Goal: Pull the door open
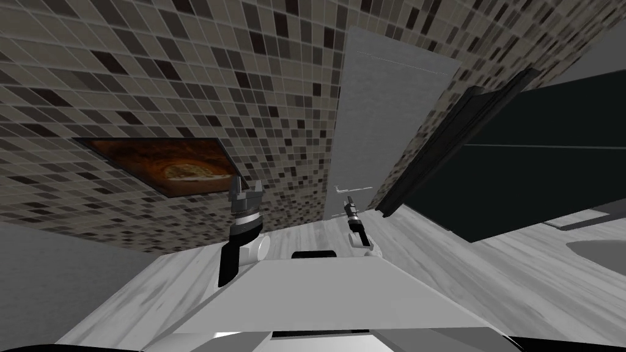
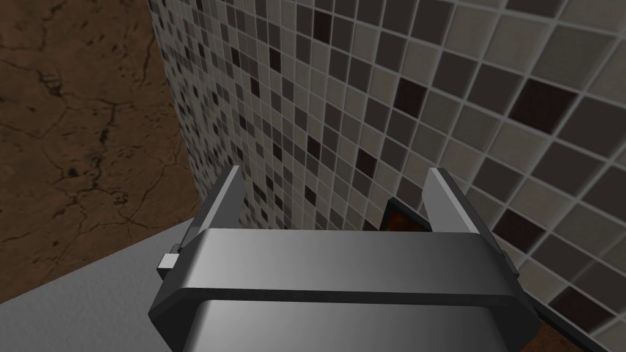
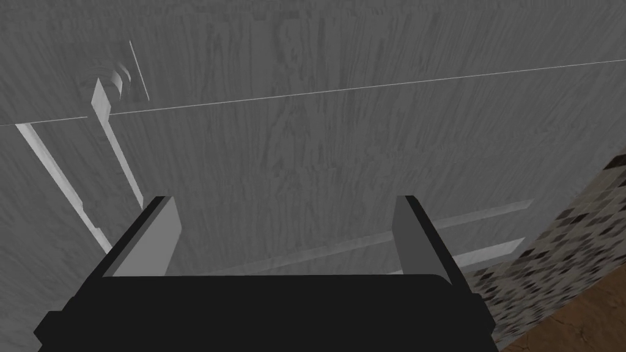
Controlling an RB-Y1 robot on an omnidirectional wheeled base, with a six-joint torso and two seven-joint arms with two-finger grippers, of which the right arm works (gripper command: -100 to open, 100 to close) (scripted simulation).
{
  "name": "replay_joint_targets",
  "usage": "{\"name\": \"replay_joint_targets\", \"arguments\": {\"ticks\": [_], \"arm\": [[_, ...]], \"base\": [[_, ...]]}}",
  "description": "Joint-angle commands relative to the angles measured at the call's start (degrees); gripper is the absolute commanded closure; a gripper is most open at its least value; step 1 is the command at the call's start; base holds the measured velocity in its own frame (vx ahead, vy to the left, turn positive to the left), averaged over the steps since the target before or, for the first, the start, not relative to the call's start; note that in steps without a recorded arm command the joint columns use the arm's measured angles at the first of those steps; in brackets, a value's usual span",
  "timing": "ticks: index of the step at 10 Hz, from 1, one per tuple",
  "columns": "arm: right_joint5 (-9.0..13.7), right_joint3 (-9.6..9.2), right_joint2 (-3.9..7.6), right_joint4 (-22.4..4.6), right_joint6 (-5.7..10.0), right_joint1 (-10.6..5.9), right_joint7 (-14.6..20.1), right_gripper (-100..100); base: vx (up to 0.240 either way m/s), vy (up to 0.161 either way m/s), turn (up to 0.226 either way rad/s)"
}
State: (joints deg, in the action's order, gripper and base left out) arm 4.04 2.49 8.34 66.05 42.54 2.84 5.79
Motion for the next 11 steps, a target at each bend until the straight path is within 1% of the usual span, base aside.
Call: {"name": "replay_joint_targets", "arguments": {"ticks": [1,2,3,4,7,8,10,11], "arm": [[0.02,0.04,0.21,-2.84,0.37,-0.73,0.15,-100],[0.02,0.08,0.41,-4.32,0.82,-1.64,0.31,-100],[0.02,0.08,0.41,-5.35,0.82,-1.64,0.31,-100],[0.02,0.11,0.61,-7.76,1.27,-2.56,0.47,-100],[0.02,0.20,1.16,-14.11,2.55,-5.14,0.91,-100],[0.02,0.20,1.16,-14.96,2.55,-5.14,0.91,-100],[0.03,0.25,1.50,-18.63,3.33,-6.72,1.19,-100],[0.03,0.28,1.65,-21.00,3.68,-7.43,1.31,-100]], "base": [[0.019,-0.085,0.086],[0.015,-0.072,0.122],[0.015,-0.052,0.066],[0.010,-0.064,0.096],[0.022,-0.122,0.197],[0.016,-0.089,0.035],[0.015,-0.089,0.119],[0.016,-0.116,0.171]]}}
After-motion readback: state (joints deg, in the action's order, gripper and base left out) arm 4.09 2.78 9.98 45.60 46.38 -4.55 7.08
